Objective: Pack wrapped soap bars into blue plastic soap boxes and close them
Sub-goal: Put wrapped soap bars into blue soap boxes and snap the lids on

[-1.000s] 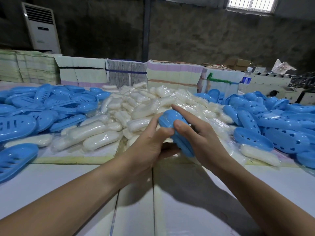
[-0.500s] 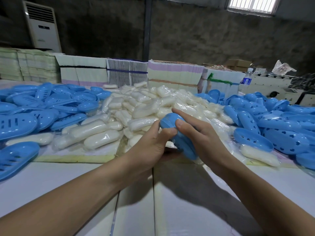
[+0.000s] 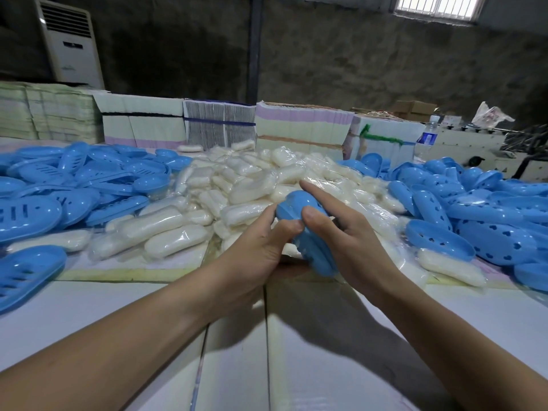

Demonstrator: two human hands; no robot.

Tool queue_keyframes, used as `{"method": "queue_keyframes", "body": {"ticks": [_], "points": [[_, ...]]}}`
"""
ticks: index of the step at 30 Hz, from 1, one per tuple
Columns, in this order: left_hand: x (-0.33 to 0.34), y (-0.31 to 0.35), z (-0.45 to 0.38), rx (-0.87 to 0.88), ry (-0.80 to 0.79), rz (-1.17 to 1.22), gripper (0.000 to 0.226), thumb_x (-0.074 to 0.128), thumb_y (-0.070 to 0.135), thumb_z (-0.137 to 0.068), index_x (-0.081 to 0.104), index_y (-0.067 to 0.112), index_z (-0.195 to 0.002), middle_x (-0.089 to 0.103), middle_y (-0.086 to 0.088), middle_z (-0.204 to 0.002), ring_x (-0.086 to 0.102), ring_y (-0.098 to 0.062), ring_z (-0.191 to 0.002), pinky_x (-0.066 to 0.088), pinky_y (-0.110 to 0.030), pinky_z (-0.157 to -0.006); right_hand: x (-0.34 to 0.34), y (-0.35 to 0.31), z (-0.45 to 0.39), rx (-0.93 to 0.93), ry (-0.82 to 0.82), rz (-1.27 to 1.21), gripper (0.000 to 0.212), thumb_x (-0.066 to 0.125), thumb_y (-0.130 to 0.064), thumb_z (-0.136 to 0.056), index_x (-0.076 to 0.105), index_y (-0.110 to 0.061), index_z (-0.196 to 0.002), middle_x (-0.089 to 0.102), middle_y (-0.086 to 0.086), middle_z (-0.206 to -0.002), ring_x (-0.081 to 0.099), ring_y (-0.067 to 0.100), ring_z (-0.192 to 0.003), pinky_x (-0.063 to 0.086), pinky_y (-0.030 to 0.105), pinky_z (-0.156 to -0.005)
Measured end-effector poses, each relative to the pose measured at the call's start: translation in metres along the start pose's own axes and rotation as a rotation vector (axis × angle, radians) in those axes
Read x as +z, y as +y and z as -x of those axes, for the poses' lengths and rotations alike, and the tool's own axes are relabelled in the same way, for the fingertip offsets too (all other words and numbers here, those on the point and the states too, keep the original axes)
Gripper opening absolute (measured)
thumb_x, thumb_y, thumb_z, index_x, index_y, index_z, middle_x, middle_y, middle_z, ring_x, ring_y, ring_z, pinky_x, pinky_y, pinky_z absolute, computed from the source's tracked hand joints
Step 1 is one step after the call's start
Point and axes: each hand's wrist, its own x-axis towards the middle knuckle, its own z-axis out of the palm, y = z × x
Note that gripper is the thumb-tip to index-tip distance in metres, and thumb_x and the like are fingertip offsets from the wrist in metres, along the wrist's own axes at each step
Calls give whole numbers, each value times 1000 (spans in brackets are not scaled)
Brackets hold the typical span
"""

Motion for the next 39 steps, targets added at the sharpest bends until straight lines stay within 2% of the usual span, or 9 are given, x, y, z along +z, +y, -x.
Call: {"method": "queue_keyframes", "body": {"ticks": [5, 16, 19, 23, 25, 28, 32, 36, 39], "points": [[1, -2, -1, -9, 19, 33, 33, 49, 17, -102, 54, 6, -133, 65, -26, -125, 67, -22, -97, 59, -48, -88, 0, -1, 0, 2, -3, 10, 48, 52, -47, -87, 50, -45, -135, 54, -23, -136, 48, -6, -126, 39, 34, -110], [-6, -3, 0, 16, -64, 58, 35, 52, 20, -103, 53, 9, -136, 69, -20, -120, 72, -24, -97, 62, -42, -84, -2, -4, -2, 42, -74, -17, 38, 52, -50, -82, 54, -55, -120, 58, -34, -123, 51, -15, -115, 40, 9, -94], [-6, -4, 0, 20, -65, 55, 34, 53, 19, -103, 54, 11, -136, 67, -23, -123, 71, -36, -104, 61, -47, -89, -4, -5, -2, 48, -96, -17, 41, 51, -52, -84, 55, -53, -124, 58, -32, -126, 50, -14, -118, 38, 17, -103], [-3, -6, -2, 39, -24, 134, 43, 61, 16, -90, 55, 10, -132, 68, -16, -108, 72, -25, -88, 64, -42, -77, -3, -1, -2, 58, -91, -27, 49, 48, -54, -86, 53, -45, -133, 56, -27, -133, 49, -8, -124, 36, 31, -112], [-4, -5, -4, 24, 15, 197, 50, 64, 19, -83, 53, 11, -131, 66, -23, -114, 70, -28, -90, 64, -42, -76, -3, 2, -3, 50, -43, 25, 57, 47, -61, -84, 46, -45, -139, 54, -20, -133, 48, -5, -123, 38, 32, -109], [-11, 1, -8, -13, 74, 327, 34, 57, 20, -97, 55, 10, -130, 68, -23, -124, 73, -32, -95, 63, -40, -83, -7, 2, -1, -94, 52, 142, 67, 58, -65, -75, 43, -46, -137, 54, -12, -119, 54, 2, -108, 45, 23, -89], [-21, 7, -11, -64, 71, 494, 40, 55, 31, -98, 57, 12, -133, 73, -18, -120, 75, -35, -92, 62, -38, -83, -11, 4, -1, -379, 135, 364, 65, 83, -31, -69, 58, -20, -128, 62, -6, -111, 55, 3, -96, 37, 9, -79], [-26, 5, -9, -14, 9, 311, 54, 67, 38, -82, 55, 22, -132, 74, -6, -120, 76, -35, -91, 63, -35, -73, -16, 5, -2, -405, 198, 373, 55, 83, -20, -71, 62, -14, -122, 66, -5, -108, 59, 12, -94, 43, 21, -73], [-35, 2, -7, 135, 4, -35, 63, 71, 30, -81, 45, 37, -138, 67, 4, -130, 75, -31, -101, 62, -35, -83, -23, 6, -2, -327, 194, 320, 53, 78, -25, -74, 63, -12, -123, 68, -3, -109, 60, 16, -95, 48, 32, -76]]}}
